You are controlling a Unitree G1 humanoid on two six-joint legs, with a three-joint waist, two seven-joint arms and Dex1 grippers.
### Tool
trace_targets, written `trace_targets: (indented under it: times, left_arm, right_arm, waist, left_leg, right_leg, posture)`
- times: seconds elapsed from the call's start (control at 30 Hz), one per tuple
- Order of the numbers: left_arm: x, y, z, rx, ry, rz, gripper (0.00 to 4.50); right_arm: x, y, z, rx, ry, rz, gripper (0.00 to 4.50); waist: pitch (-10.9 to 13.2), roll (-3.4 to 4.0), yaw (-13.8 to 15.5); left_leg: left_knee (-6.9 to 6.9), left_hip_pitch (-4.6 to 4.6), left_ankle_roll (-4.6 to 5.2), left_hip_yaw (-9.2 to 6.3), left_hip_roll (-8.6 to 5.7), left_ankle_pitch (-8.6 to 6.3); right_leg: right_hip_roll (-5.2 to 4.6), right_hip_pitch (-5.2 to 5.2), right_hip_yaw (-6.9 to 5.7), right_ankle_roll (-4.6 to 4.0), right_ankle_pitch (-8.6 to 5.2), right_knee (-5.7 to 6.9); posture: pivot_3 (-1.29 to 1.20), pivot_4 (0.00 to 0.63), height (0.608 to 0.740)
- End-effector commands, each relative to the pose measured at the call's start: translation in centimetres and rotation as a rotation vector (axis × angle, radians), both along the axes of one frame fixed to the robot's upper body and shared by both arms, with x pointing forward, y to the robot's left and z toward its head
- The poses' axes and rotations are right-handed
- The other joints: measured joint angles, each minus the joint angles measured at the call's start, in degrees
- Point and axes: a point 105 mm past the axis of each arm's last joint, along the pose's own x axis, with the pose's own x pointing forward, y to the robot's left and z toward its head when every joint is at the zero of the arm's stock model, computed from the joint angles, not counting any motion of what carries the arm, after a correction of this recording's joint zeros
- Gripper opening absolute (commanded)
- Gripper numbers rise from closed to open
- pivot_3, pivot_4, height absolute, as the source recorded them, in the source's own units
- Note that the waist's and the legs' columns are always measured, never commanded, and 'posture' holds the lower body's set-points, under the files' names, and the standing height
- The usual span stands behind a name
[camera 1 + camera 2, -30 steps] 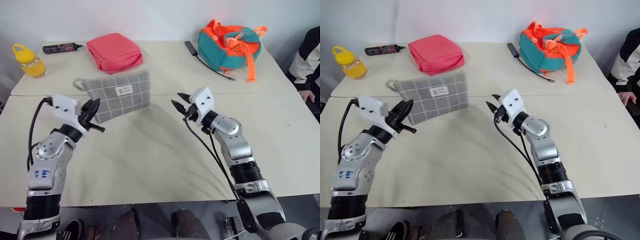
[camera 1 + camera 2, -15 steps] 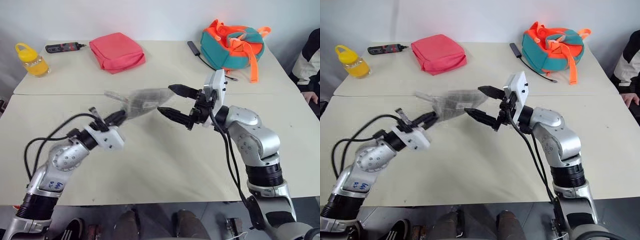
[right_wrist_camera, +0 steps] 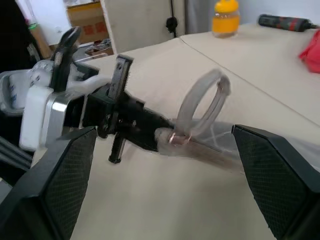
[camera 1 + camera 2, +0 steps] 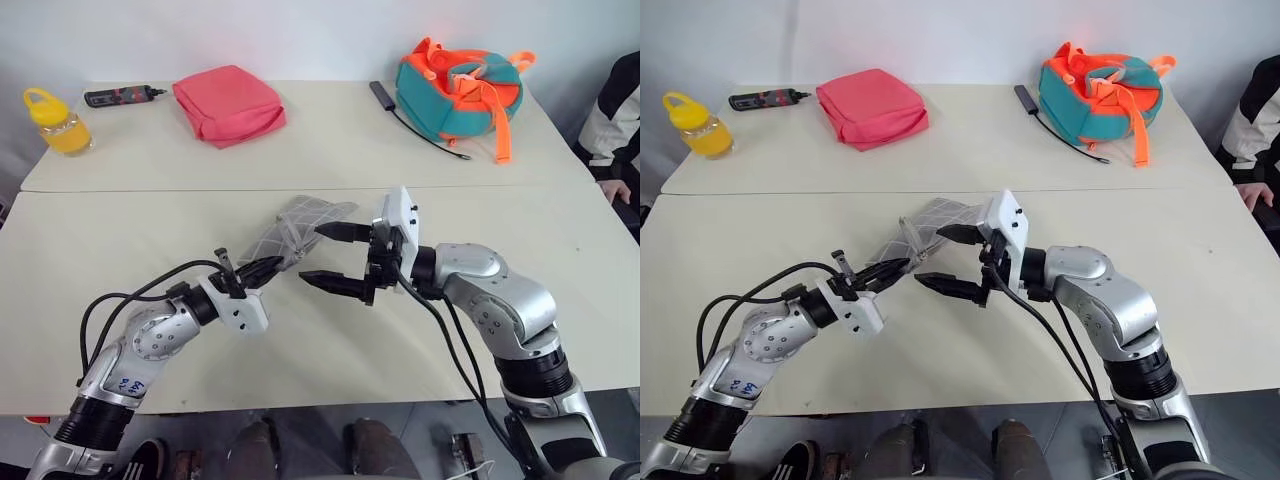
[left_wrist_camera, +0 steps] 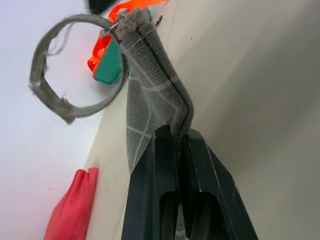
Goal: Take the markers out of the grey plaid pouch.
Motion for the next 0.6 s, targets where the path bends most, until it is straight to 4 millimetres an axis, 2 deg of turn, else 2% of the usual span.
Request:
trace_targets:
  times: [0.03, 0.13, 0.3, 0.43, 0.57, 0.6]
  left_arm:
    - [-0.4, -0.5, -0.3, 0.005, -0.001, -0.015, 0.0]
    - [-0.5, -0.7, -0.7, 0.016, 0.007, -0.019, 0.0]
    - [-0.5, -0.7, -1.0, 0.006, 0.022, -0.011, 0.0]
    - [-0.6, -0.6, -1.1, 0.007, 0.024, -0.004, 0.0]
    - [-0.7, -0.3, -1.2, -0.012, 0.031, 0.009, 0.0]
    - [-0.7, -0.2, -1.1, -0.018, 0.032, 0.012, 0.0]
  right_arm:
    - [0.4, 0.2, 1.1, 0.026, -0.004, -0.038, 4.47]
    - [1.3, 0.0, -0.1, -0.002, 0.047, -0.096, 4.47]
    - [1.5, 0.5, -1.6, -0.028, 0.103, -0.108, 4.47]
    - [2.1, 0.1, -1.9, 0.004, 0.155, -0.144, 4.47]
    - [2.2, -0.2, -1.8, -0.014, 0.116, -0.142, 3.33]
    - [2.1, -0.4, -1.7, -0.025, 0.084, -0.132, 3.33]
  waist:
    - [0.0, 0.0, 0.08]
    - [0.0, 0.0, 0.12]
    - [0.0, 0.0, 0.13]
    - [0.0, 0.0, -0.11]
    - [0.0, 0.0, -0.07]
    - [0.0, 0.0, -0.03]
  left_leg:
    - [0.0, 0.0, -0.01, 0.02, 0.03, -0.01]
    - [0.04, 0.0, -0.09, 0.19, 0.12, -0.07]
    - [0.04, -0.04, -0.13, 0.43, 0.14, -0.09]
    - [0.08, -0.03, -0.16, 0.62, 0.17, -0.09]
    - [0.11, -0.03, -0.2, 0.66, 0.2, -0.1]
    - [0.13, -0.03, -0.2, 0.66, 0.2, -0.1]
  right_leg:
    - [0.05, -0.02, 0.04, -0.01, 0.0, 0.0]
    - [0.18, -0.05, 0.18, -0.01, 0.01, -0.02]
    - [0.38, -0.37, 0.57, -0.03, 0.04, 0.11]
    - [0.48, -0.58, 0.75, -0.05, 0.05, 0.37]
    - [0.5, -0.66, 0.8, -0.06, 0.05, 0.49]
    - [0.5, -0.66, 0.8, -0.06, 0.05, 0.49]
  posture:
    - [0.0, 0.15, 0.74]
    - [0.0, 0.15, 0.74]
    - [0.0, 0.15, 0.74]
    - [0.0, 0.15, 0.74]
    - [0.0, 0.15, 0.74]
    - [0.0, 0.15, 0.74]
